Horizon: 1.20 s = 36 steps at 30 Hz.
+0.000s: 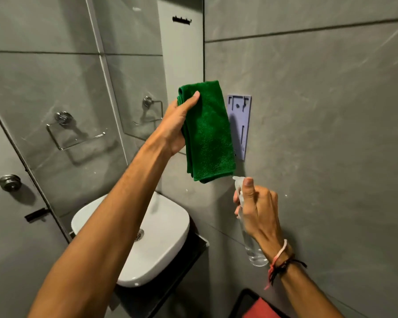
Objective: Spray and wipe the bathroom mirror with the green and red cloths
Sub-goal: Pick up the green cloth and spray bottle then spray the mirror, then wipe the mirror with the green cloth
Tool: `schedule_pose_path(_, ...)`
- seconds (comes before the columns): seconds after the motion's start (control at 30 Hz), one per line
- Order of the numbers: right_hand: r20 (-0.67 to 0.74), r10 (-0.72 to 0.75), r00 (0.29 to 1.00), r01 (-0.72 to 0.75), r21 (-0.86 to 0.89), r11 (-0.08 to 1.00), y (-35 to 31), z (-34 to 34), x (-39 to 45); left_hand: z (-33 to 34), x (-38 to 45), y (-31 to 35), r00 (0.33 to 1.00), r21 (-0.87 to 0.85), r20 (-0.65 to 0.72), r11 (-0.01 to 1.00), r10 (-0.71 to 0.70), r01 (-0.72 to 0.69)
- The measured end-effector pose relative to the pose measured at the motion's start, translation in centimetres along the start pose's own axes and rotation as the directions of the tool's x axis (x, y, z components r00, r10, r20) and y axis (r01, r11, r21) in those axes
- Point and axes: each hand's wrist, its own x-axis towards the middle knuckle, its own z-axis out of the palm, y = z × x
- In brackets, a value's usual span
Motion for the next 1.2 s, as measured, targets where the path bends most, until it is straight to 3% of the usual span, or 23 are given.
schedule_pose_path(0.2, -0.087, 0.184, 0.979, -0.192, -0.106, 0.976, 9.2, 0.6, -7.3, -0.7, -3.3, -4.7, 0.996, -0.009, -0.004, 0.996, -0.093, 0.093)
schedule_pose_path(0.37, -0.007, 0.525, 0.851, -0.524, -0.065, 0.849, 17.9, 1.3, -14.9, -2.3, -7.0, -9.5, 0.978, -0.001, -0.044, 0.979, -0.206, 0.206)
schedule_pose_path(0.5, -0.02, 0.629, 0.777, -0.627, 0.054, 0.777, 21.8, 1.5, -17.6, -3.8, -9.2, -12.2, 0.952, -0.003, -0.068, 0.954, -0.298, 0.298)
schedule_pose_path(0.77, 0.031, 0.638, 0.77, -0.636, -0.04, 0.77, 26.4, 2.4, -18.7, -5.5, -11.2, -14.9, 0.909, 0.005, -0.14, 0.918, -0.392, 0.396)
schedule_pose_path(1.2, 0.187, 0.582, 0.792, -0.541, -0.229, 0.809, 26.5, 2.9, -17.1, -6.5, -11.4, -16.2, 0.881, 0.021, -0.167, 0.892, -0.442, 0.451)
